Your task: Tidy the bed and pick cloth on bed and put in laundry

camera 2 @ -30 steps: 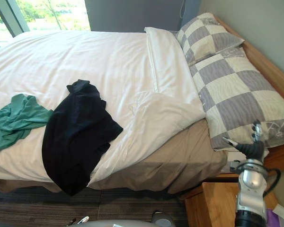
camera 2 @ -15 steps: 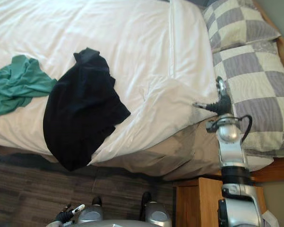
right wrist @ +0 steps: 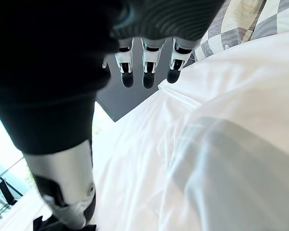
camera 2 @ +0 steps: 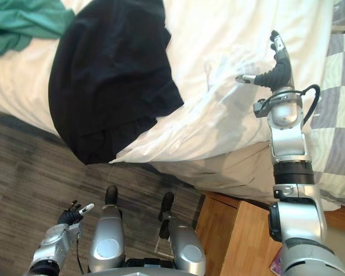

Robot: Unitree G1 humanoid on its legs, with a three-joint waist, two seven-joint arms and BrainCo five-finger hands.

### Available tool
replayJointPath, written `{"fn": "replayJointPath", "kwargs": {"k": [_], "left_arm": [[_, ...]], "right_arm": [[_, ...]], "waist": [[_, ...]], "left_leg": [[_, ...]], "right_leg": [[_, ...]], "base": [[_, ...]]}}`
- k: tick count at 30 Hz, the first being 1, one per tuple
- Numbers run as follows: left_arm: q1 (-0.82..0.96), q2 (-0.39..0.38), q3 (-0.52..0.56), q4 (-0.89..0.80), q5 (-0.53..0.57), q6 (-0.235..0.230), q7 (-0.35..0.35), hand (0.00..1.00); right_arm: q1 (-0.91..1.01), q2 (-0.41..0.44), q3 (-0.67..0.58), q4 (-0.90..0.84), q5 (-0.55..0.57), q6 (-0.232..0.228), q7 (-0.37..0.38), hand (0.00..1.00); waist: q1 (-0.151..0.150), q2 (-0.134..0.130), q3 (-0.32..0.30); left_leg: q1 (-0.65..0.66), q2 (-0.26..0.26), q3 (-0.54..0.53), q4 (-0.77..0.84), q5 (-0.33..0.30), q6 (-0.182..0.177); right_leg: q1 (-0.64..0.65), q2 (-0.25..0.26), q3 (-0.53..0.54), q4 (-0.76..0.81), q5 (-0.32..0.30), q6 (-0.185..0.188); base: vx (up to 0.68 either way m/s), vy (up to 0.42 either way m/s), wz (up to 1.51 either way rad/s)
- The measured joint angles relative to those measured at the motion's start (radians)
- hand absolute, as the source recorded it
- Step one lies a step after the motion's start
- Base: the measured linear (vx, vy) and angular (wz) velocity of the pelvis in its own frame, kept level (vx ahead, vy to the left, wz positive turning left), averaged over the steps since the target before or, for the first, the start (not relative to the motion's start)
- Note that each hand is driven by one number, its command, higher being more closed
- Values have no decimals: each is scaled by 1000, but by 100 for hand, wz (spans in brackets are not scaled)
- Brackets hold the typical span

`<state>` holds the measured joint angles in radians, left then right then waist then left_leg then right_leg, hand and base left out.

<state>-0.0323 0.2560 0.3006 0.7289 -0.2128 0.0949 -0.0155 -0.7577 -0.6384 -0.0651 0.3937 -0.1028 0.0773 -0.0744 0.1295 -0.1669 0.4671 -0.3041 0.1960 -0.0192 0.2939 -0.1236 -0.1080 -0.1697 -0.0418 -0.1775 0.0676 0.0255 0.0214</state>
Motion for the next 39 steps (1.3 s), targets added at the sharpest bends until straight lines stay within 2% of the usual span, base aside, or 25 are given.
{"fn": "replayJointPath", "kwargs": {"k": [3, 5, 7, 9, 10, 13, 18, 23, 27, 31, 33, 34, 36, 37, 38, 39], "left_arm": [[-26, 13, 15, 1, -7, 4, 0, 0], [-44, 5, 15, 2, -11, 3, -1, 0], [-70, -13, 15, 3, -15, 1, -1, 0], [-113, -43, 13, 1, -37, -19, -1, 0], [-122, -47, 13, 0, -41, -25, -1, 0], [-185, -47, 13, 0, -41, -26, 2, 0], [-218, -46, 31, 0, -30, -22, 26, 0], [-213, -50, 57, 0, -32, -22, 30, 0], [-198, -68, 53, -1, -32, -22, 43, 0], [-131, -102, 15, -45, -32, -11, 47, 0], [-108, -117, 8, -50, -32, -7, 52, 0], [-100, -121, 2, -50, -32, -2, 56, 0], [-49, -129, -22, -46, -31, 12, 63, 0], [-33, -130, -26, -44, -31, 14, 65, 0], [5, -134, -31, -36, -30, 23, 65, 0], [22, -135, -33, -35, -26, 25, 65, 0]], "right_arm": [[-62, -16, 1, 52, 0, 38, 2, 0], [-80, -28, 2, 64, 0, 55, 10, 0], [-68, -42, 2, 55, -5, 70, 29, 0], [-27, -38, -2, 32, -23, 87, 33, 0], [-15, -31, -3, 21, -26, 93, 32, 100], [20, 19, -53, -28, -42, 102, 28, 100], [13, 34, -111, -23, -44, 99, 45, 100], [35, 63, -126, -2, 6, 39, 47, 100], [137, 174, -146, -10, 87, -29, 3, 100], [340, 315, -157, -84, 117, -68, -21, 100], [421, 357, -158, -102, 128, -82, -42, 100], [444, 369, -158, -102, 133, -87, -52, 0], [536, 423, -159, -92, 176, -96, -108, 0], [560, 436, -159, -90, 182, -97, -120, 0], [607, 466, -159, -72, 197, -109, -138, 0], [622, 476, -159, -55, 200, -121, -141, 0]], "waist": [[0, 2, 1], [4, 13, 8], [14, 34, 22], [29, 58, 37], [30, 59, 38], [34, 58, 39], [47, 53, 41], [50, 49, 38], [50, 41, 33], [48, -1, 1], [43, -13, -14], [39, -14, -18], [17, -29, -77], [11, -31, -94], [-12, -30, -124], [-18, -28, -137]], "left_leg": [[-84, -2, -16, 52, -10, 9], [-139, 0, -18, 104, -28, 15], [-207, 7, -16, 187, -65, 22], [-307, 24, -29, 319, -115, 24], [-334, 27, -35, 349, -125, 24], [-474, 47, -74, 520, -186, 21], [-531, 62, -86, 604, -215, 19], [-511, 79, -80, 606, -216, 15], [-419, 108, -59, 553, -210, 5], [-247, 119, 24, 422, -189, 4], [-171, 117, 62, 365, -178, 4], [-145, 115, 70, 348, -175, 4], [-58, 94, 114, 256, -151, 5], [-35, 88, 125, 229, -144, 6], [29, 72, 146, 174, -128, 7], [50, 66, 153, 157, -124, 5]], "right_leg": [[-60, 0, 0, 13, 15, -3], [-106, 0, 2, 43, 7, -5], [-173, -4, 7, 128, -42, 2], [-288, -3, 14, 289, -106, 4], [-316, -2, 14, 324, -121, 5], [-453, 5, 5, 511, -194, 4], [-523, 3, 9, 620, -236, 2], [-515, 7, 11, 626, -238, -1], [-421, 35, 22, 540, -210, -1], [-277, 43, 62, 400, -166, 13], [-212, 43, 83, 332, -142, 19], [-187, 43, 88, 309, -134, 22], [-110, 37, 116, 201, -96, 30], [-88, 35, 122, 171, -84, 30], [-28, 29, 137, 105, -64, 34], [-12, 23, 138, 89, -58, 34]], "base": [[-101, 71, 6], [-109, 52, -7], [-118, 53, -17], [-134, 66, -21], [-119, 64, -11], [-66, 23, -9], [-56, -30, -5], [-22, -36, -8], [46, -19, -16], [129, 4, -22], [131, 15, -22], [134, 40, -21], [151, 64, -16], [194, 52, -12], [160, 32, -10], [164, 40, -12]]}}
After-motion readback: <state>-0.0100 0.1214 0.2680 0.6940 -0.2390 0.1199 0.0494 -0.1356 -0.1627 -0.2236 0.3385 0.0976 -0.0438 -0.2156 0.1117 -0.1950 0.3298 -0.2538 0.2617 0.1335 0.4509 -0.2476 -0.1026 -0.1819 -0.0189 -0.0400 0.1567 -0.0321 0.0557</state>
